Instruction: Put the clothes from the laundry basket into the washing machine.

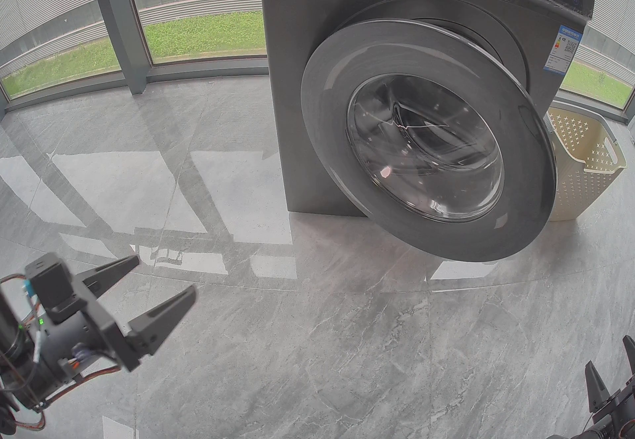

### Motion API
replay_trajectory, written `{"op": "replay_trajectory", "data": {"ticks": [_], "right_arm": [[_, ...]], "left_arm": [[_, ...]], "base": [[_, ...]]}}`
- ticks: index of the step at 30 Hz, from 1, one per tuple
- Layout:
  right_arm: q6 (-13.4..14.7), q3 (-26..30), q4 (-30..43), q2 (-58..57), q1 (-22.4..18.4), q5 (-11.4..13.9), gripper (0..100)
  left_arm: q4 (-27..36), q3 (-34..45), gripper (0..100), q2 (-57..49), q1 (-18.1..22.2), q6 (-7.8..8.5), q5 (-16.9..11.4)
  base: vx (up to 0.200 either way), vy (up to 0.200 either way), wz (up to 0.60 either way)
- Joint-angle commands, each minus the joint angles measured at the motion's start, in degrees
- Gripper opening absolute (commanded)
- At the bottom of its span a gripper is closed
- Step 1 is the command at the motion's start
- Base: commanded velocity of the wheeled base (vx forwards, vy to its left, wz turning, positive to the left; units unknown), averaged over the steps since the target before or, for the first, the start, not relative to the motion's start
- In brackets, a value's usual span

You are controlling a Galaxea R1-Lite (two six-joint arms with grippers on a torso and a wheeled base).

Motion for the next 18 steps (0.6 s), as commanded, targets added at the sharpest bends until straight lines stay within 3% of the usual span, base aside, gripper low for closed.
{"op": "replay_trajectory", "data": {"ticks": [1, 4, 6, 8, 11, 12, 15, 18], "right_arm": [[-0.02, 1.01, -0.04, -0.66, 0.0, 0.0, 100], [-0.02, 1.01, 0.04, -0.66, 0.0, 0.09, 100], [-0.02, 1.01, -0.04, -0.66, 0.0, 0.09, 100], [-0.02, 1.01, 0.04, -0.66, 0.0, 0.0, 100], [-0.02, 1.01, -0.04, -0.66, 0.0, 0.09, 100], [-0.02, 1.01, -0.04, -0.66, 0.0, 0.09, 100], [-0.02, 1.01, -0.04, -0.66, 0.0, 0.09, 100], [-0.02, 1.01, -0.04, -0.66, 0.0, 0.09, 100]], "left_arm": [[16.5, 13.56, 100, -35.44, 19.2, 2.23, -3.74], [24.59, 13.56, 100, -44.23, 25.09, 1.61, -5.68], [27.4, 13.56, 100, -47.04, 26.32, 1.52, -6.64], [35.49, 13.56, 100, -56.01, 30.45, 1.61, -11.39], [39.62, 13.56, 100, -58.56, 32.47, 2.14, -12.71], [41.81, 13.47, 100, -61.72, 34.94, 1.52, -14.2], [41.73, 13.47, 100, -62.51, 35.29, 2.23, -13.59], [41.73, 13.47, 100, -62.34, 35.38, 2.23, -10.6]], "base": [[0.0, 0.0, 0.0], [0.0, 0.0, 0.0], [0.0, 0.0, 0.0], [0.0, 0.0, 0.0], [0.0, 0.0, 0.0], [0.0, 0.0, 0.0], [0.0, 0.0, 0.0], [0.0, 0.0, 0.0]]}}
